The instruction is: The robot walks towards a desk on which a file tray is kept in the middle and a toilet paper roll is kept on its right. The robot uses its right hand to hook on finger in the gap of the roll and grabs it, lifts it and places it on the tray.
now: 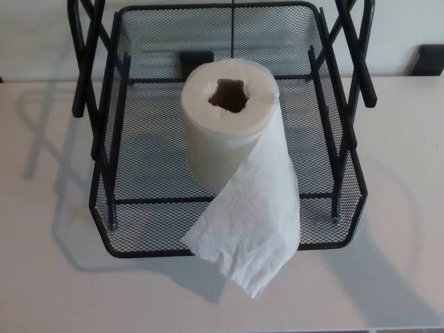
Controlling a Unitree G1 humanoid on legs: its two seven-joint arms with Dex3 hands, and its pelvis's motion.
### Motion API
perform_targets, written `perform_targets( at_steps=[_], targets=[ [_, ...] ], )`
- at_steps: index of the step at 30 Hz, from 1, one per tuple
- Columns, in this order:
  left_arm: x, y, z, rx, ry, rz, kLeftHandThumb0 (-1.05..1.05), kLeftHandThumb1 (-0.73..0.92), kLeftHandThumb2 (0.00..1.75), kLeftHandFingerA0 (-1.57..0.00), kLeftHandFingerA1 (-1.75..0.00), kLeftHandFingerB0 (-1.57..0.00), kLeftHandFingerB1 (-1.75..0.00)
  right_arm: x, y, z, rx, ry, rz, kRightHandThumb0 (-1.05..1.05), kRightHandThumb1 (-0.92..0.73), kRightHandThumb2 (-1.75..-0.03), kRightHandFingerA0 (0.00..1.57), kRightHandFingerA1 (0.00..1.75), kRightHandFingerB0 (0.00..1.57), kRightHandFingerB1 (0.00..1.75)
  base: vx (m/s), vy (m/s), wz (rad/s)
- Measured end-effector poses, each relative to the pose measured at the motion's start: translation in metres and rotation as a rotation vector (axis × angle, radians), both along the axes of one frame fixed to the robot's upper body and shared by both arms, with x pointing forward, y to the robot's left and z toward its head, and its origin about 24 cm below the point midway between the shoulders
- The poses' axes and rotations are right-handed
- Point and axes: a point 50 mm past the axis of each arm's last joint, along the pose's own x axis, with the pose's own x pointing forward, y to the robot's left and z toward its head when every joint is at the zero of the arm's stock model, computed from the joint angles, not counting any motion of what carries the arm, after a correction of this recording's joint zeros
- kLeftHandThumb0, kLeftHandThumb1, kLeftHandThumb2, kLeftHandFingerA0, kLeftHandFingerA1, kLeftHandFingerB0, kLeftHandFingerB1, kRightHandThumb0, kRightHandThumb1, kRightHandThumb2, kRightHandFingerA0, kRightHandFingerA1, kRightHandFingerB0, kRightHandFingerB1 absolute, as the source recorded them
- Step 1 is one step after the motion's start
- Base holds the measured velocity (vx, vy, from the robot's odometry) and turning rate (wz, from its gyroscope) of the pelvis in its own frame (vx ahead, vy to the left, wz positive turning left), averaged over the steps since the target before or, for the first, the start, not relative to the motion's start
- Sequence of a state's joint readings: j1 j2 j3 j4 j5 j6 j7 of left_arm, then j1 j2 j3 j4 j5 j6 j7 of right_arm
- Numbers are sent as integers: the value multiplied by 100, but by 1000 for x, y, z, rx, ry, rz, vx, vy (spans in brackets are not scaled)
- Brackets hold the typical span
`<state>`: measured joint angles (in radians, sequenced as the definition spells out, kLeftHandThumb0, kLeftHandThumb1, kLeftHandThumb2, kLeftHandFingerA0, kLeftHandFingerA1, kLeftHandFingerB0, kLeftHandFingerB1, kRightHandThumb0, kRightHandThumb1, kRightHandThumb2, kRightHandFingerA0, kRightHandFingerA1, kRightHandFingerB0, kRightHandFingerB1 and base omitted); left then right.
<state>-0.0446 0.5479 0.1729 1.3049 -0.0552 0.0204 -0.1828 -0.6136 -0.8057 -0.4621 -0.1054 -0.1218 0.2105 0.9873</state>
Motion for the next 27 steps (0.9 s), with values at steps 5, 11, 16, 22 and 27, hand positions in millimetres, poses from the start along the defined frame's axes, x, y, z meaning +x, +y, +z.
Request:
perform_targets(
  at_steps=[5, 11, 16, 22, 27],
  targets=[
    [0, 0, 0, -1, 0, 0, -79, 59, 128, -48, -93, -37, -84, -2, -30, -31, 144, 31, -93, -62, -69, -61, 71, 133, 25, 33, 0, 0, 0],
    [0, -1, 0, -2, 0, 0, -79, 60, 127, -46, -91, -34, -82, -7, -57, -66, 284, 58, -204, -56, -71, -61, 69, 159, 27, 37, 0, 0, 0],
    [0, -1, 0, -2, 0, 0, -79, 60, 127, -46, -91, -34, -82, -13, -74, -91, 381, 69, -288, -56, -71, -61, 69, 159, 27, 37, 0, 0, 0],
    [0, -1, 0, -2, 0, 0, -79, 60, 127, -46, -91, -34, -82, -24, -93, -121, 490, 75, -400, -56, -71, -61, 69, 159, 27, 37, 0, 0, 0],
    [0, -1, 0, -2, 0, 0, -79, 60, 127, -46, -91, -34, -82, -35, -107, -145, 583, 69, -499, -56, -71, -61, 69, 159, 27, 37, 0, 0, 0]
  ],
)
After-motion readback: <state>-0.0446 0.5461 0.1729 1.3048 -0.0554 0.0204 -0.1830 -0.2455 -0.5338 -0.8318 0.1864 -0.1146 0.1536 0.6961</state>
